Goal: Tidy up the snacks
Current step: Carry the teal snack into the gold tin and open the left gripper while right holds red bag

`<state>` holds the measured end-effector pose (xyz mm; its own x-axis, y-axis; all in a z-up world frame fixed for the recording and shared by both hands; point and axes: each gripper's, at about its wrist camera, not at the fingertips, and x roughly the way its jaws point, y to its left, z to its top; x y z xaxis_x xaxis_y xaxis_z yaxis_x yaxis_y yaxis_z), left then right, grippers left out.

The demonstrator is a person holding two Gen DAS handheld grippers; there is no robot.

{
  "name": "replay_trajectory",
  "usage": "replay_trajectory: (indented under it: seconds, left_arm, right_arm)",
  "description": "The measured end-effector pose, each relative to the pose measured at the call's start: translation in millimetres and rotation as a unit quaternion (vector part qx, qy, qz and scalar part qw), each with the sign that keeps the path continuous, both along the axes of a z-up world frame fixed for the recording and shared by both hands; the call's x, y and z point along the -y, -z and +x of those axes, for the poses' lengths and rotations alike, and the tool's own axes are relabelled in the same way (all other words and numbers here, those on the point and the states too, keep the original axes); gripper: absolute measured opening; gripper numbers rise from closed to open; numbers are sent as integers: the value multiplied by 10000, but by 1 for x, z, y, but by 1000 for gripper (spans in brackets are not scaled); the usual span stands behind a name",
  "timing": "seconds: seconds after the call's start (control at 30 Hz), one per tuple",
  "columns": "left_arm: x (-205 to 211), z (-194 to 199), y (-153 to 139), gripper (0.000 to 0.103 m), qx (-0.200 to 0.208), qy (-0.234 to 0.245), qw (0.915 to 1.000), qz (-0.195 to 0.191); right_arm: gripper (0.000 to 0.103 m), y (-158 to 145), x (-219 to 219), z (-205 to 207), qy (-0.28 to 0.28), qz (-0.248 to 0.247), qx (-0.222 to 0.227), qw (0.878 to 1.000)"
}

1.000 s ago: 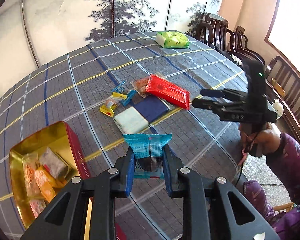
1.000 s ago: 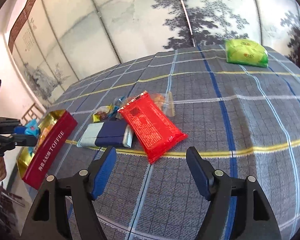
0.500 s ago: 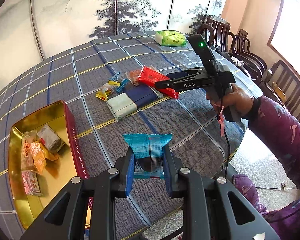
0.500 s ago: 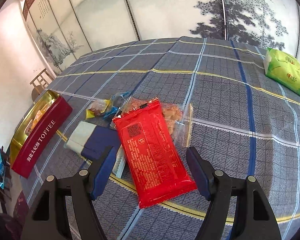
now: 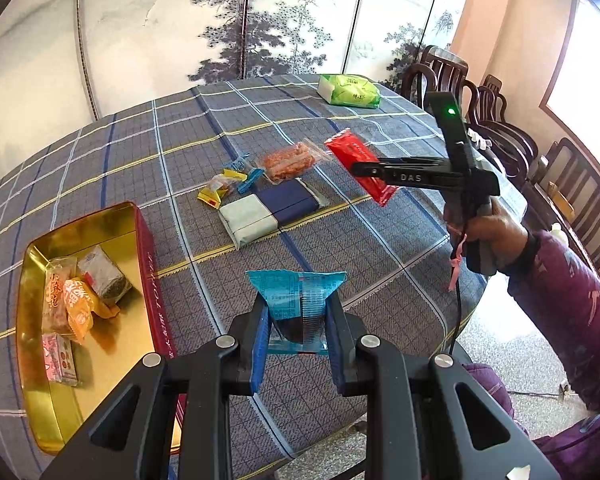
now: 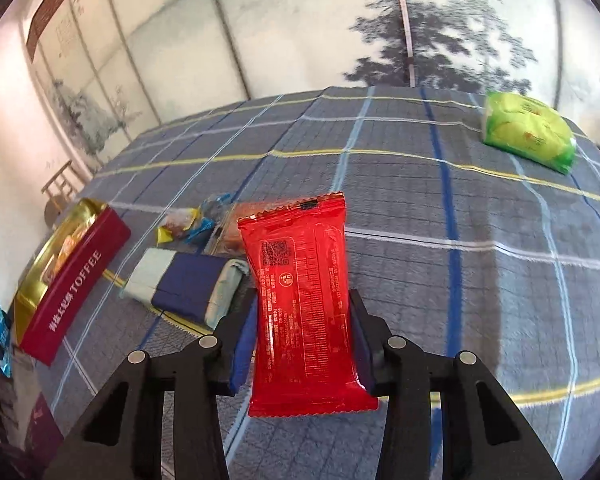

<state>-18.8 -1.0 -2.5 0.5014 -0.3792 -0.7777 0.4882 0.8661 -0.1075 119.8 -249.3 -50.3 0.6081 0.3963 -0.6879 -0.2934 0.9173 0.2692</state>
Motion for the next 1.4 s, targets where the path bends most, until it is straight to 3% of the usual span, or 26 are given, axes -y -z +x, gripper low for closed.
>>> replay_trajectory:
  seconds: [0.17,0.37,0.8,1.4]
  left_arm:
    - [-10,-8,-7,22,139,-147,9998,-23]
    - [-33,-17,-13,22,260,-462,9986,-78]
    - [-111,-13,4,22,395,-1469,9881,215]
    - [-126,7,44,23,218,-1675,9844,499]
  right_arm:
    - [43,14,48,-13,1064,336,-144,9937]
    - [43,15,60,-15,1449,262,-100,9891]
    - [43,16,61,-16,1600,183,-95,9869]
    - [43,19,63,-16,1581,165,-146,9872]
